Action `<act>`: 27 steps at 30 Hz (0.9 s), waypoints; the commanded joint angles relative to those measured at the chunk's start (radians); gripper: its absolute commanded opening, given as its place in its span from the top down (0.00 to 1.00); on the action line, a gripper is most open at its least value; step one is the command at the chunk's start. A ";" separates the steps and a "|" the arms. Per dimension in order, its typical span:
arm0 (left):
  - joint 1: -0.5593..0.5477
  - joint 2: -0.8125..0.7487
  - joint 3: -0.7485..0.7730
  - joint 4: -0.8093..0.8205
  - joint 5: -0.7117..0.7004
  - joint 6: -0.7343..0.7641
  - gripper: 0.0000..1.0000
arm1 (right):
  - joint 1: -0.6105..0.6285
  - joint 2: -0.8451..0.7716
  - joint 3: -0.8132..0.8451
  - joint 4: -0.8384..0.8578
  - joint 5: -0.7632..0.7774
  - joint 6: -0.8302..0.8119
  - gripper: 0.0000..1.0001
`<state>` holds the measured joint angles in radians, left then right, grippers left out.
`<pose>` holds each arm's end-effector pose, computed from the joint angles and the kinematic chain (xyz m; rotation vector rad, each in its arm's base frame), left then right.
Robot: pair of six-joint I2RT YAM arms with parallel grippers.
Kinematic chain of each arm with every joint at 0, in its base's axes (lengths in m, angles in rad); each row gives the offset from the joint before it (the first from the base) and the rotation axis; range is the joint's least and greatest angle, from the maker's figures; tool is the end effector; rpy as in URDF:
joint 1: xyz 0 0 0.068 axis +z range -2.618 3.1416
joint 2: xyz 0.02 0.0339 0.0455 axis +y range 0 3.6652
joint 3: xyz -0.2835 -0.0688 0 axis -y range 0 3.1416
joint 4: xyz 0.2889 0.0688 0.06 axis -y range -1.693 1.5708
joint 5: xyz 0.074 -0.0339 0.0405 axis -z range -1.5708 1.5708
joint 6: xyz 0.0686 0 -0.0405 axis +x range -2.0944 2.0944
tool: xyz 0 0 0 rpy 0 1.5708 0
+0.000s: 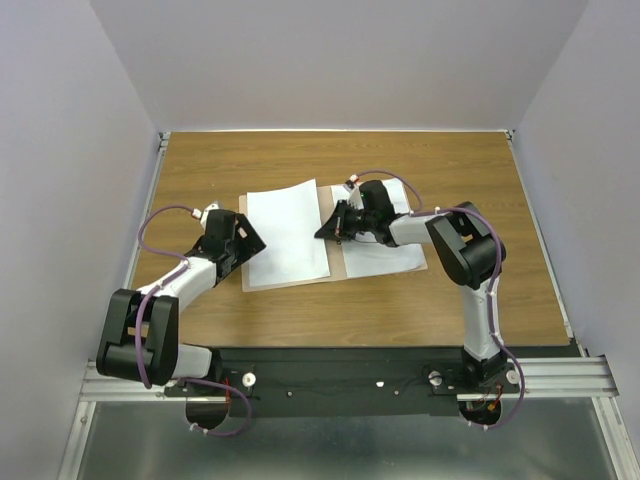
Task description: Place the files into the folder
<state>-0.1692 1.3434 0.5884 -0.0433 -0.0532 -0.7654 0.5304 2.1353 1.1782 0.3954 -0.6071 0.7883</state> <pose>0.3033 -0.0481 0.1334 -0.7302 2.2882 -0.3829 0.4093 0.2854 0.0820 -0.1001 2.3622 1.3649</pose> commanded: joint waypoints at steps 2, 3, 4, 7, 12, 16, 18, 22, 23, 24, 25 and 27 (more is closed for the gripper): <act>0.010 0.034 -0.022 0.039 0.049 0.009 0.05 | 0.008 0.035 0.020 -0.015 -0.017 -0.021 0.99; 0.010 0.037 -0.028 0.066 0.077 0.009 0.05 | 0.008 0.035 0.021 -0.013 -0.020 -0.024 0.99; 0.010 0.040 -0.030 0.069 0.081 0.009 0.05 | 0.008 0.040 0.023 -0.013 -0.025 -0.027 0.99; 0.010 0.042 -0.038 0.080 0.095 0.008 0.05 | 0.010 0.044 0.028 -0.015 -0.039 -0.032 0.99; 0.010 0.033 -0.047 0.083 0.099 0.005 0.05 | 0.010 0.052 0.034 -0.013 -0.057 -0.038 0.99; 0.010 0.030 -0.053 0.085 0.101 0.005 0.05 | 0.014 0.051 0.034 -0.015 -0.049 -0.037 0.99; 0.010 0.030 -0.055 0.086 0.101 0.003 0.05 | 0.014 0.054 0.034 -0.017 -0.049 -0.031 0.99; 0.010 0.028 -0.058 0.086 0.105 0.002 0.05 | 0.022 0.057 0.031 -0.007 -0.025 -0.005 0.99; 0.010 0.026 -0.058 0.088 0.104 0.000 0.05 | 0.025 0.055 0.025 -0.007 -0.010 0.002 0.99; 0.010 0.025 -0.061 0.088 0.102 0.000 0.05 | 0.026 0.055 0.023 0.005 -0.010 0.008 0.99; 0.010 0.023 -0.061 0.088 0.104 0.000 0.05 | 0.026 0.060 0.024 0.006 -0.011 0.014 0.99; 0.010 0.022 -0.062 0.088 0.104 0.000 0.05 | 0.026 0.064 0.024 0.013 -0.016 0.019 0.99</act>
<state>-0.1627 1.3685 0.5545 0.0601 0.0170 -0.7635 0.5419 2.1620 1.1923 0.3962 -0.6289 0.7841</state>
